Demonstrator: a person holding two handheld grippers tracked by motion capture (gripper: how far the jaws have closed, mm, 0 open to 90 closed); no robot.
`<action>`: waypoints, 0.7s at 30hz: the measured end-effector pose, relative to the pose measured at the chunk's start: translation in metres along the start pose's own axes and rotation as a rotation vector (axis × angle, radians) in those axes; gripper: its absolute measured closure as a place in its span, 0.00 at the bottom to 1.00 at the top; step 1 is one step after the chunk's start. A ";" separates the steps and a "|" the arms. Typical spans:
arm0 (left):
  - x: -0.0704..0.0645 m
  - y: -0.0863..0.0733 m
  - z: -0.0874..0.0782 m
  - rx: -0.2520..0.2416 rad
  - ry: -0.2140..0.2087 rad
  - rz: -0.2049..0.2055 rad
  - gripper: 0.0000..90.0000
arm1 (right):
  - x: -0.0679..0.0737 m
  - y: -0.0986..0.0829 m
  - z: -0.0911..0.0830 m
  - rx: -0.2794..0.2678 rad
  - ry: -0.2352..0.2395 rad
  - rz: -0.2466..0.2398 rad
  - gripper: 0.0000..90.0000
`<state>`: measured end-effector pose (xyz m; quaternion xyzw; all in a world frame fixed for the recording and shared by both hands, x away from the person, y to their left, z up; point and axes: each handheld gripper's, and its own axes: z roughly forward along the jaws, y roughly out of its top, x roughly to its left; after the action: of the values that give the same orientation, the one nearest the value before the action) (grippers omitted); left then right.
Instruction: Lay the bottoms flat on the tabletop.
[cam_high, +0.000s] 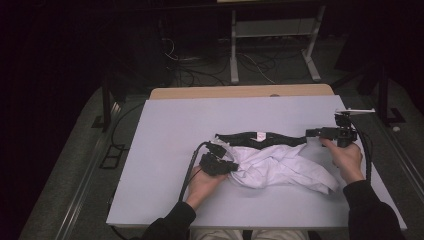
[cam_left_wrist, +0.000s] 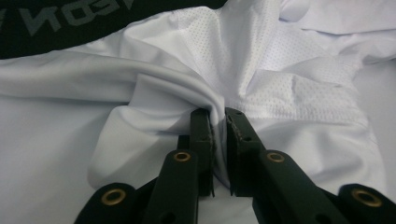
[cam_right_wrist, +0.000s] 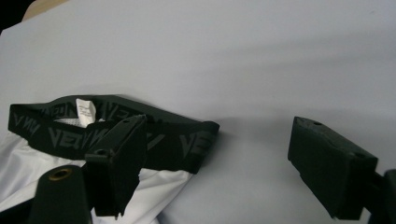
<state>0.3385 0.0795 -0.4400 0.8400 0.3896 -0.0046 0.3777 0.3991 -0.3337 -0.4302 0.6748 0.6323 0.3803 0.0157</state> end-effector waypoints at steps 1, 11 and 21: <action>0.001 0.000 -0.004 -0.002 -0.004 -0.007 0.88 | 0.000 0.001 0.002 0.004 0.003 0.006 0.23; 0.039 0.012 -0.044 -0.080 0.024 -0.120 0.42 | 0.002 0.000 0.017 0.034 0.022 0.002 0.28; 0.074 0.040 -0.048 -0.117 0.070 -0.147 0.38 | 0.008 -0.001 0.023 0.069 0.007 -0.019 0.32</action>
<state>0.4024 0.1418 -0.4025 0.7853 0.4626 0.0200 0.4109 0.4100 -0.3163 -0.4435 0.6677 0.6513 0.3605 -0.0063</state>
